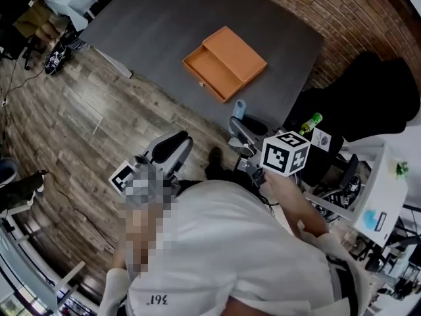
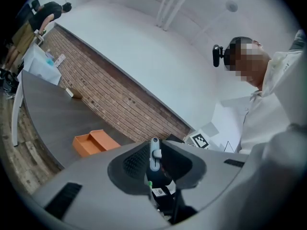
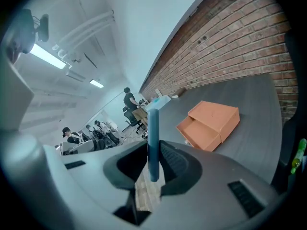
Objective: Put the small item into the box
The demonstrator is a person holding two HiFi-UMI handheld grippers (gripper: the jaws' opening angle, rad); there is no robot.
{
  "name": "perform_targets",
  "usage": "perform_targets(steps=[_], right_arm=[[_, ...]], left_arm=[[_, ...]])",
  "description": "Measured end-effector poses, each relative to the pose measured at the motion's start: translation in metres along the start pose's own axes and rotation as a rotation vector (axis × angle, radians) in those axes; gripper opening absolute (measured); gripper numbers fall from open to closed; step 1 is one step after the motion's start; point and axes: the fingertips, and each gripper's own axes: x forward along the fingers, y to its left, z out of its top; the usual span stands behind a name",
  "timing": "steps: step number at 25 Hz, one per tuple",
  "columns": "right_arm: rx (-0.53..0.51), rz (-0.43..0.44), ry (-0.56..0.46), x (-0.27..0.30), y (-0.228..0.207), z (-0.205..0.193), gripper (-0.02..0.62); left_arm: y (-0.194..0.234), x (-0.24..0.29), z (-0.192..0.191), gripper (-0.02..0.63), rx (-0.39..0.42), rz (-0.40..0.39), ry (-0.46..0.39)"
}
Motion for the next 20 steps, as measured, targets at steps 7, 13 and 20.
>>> perform_targets(steps=[7, 13, 20], right_arm=[[-0.003, -0.020, 0.030, 0.014, -0.025, 0.007, 0.084], [-0.060, -0.092, 0.060, 0.024, -0.037, 0.005, 0.084], [-0.078, -0.141, 0.066, 0.036, -0.038, 0.004, 0.086]], left_arm=[[0.021, 0.015, -0.006, 0.074, -0.027, 0.028, 0.040], [0.034, 0.021, -0.003, 0.074, -0.029, -0.008, 0.078], [0.052, 0.012, 0.005, 0.074, -0.024, -0.035, 0.099]])
